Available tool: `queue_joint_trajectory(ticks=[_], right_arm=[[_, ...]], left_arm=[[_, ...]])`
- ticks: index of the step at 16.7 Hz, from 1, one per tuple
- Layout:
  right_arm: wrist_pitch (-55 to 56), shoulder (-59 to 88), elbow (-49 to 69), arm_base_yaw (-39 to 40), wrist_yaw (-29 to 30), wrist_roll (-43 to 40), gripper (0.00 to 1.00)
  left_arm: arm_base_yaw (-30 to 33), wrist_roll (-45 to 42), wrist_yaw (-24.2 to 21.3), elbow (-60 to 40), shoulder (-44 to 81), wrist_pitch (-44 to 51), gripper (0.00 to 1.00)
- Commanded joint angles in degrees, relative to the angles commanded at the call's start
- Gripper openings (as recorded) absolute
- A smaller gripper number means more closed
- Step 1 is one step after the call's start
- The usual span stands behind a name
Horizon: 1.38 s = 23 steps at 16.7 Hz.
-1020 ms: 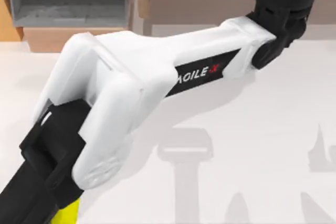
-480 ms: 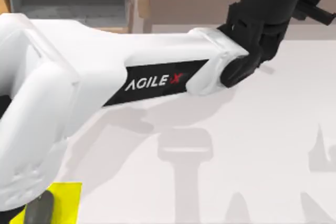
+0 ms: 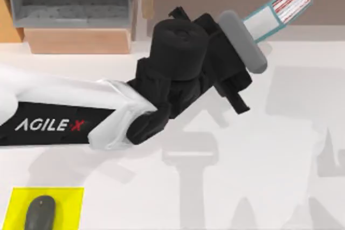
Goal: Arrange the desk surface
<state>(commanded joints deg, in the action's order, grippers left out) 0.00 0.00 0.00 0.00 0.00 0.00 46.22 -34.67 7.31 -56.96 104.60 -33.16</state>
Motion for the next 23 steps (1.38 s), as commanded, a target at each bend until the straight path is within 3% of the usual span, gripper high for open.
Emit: queue_joint_trajectory(ticks=[3,6,12,16,23], right_arm=[[0.0,0.0,0.0,0.0,0.0,0.0,1.0],[0.0,0.0,0.0,0.0,0.0,0.0,1.0],[0.0,0.0,0.0,0.0,0.0,0.0,1.0],[0.0,0.0,0.0,0.0,0.0,0.0,1.0],[0.0,0.0,0.0,0.0,0.0,0.0,1.0]], left_arm=[[-6.5,-11.7,-2.2,12.4,-6.4,-1.2,0.0],[-15.5,-24.1,-1.0,20.3,-11.4,-2.9,0.0],[-31.2,-46.0,4.0,20.8,-10.6,-9.5,0.0],[-33.0,-53.0,2.9,15.4,-3.7,-11.0,0.0],[-32.9,-53.5,2.7,14.9,-3.2,-11.0,0.0]])
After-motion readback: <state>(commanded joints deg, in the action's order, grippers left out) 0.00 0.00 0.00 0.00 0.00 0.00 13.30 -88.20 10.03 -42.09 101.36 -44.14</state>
